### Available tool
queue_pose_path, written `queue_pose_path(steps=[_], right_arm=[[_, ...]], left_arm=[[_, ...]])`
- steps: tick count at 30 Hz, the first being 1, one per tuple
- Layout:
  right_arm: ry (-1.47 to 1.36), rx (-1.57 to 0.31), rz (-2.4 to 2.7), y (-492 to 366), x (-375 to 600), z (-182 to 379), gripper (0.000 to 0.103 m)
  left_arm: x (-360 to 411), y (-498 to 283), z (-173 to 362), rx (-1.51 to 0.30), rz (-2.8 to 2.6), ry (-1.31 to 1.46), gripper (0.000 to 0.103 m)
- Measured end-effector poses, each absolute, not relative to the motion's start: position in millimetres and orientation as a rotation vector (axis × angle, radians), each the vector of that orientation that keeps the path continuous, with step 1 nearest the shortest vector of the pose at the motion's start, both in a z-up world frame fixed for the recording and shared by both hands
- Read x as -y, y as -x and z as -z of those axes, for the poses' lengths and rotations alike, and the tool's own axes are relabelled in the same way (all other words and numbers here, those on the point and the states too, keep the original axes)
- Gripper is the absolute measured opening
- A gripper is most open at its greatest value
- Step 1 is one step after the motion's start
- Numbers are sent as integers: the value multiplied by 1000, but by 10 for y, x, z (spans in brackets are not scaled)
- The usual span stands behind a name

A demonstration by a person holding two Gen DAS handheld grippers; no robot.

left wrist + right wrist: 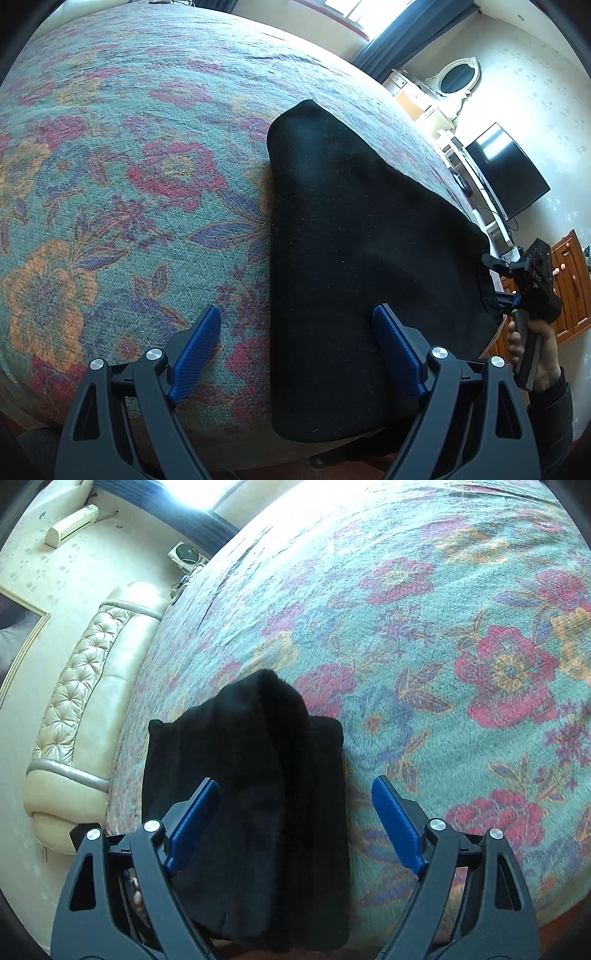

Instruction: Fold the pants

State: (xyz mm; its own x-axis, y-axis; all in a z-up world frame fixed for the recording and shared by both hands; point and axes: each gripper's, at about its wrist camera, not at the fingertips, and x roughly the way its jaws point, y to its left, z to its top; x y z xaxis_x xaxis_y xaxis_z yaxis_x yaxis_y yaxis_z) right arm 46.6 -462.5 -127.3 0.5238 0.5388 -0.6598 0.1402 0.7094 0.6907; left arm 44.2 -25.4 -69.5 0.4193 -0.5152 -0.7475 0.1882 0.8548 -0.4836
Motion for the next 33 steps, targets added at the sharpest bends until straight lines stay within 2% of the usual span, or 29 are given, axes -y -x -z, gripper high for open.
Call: queue_pose_path(steps=[5, 19, 26, 33], right_arm=[[-837, -1033, -223, -567, 4726, 1549, 86], [-1003, -1060, -470, -349, 4801, 1677, 93], [-904, -1102, -525, -410, 4623, 1653, 101], [-883, -1102, -572, -515, 4486, 1636, 101]], left_arm=[[270, -445, 695, -1046, 458, 335, 84], [27, -684, 633, -1031, 500, 400, 84], [92, -899, 769, -1074, 531, 417, 84], [279, -1033, 783, -1069, 613, 432, 84]])
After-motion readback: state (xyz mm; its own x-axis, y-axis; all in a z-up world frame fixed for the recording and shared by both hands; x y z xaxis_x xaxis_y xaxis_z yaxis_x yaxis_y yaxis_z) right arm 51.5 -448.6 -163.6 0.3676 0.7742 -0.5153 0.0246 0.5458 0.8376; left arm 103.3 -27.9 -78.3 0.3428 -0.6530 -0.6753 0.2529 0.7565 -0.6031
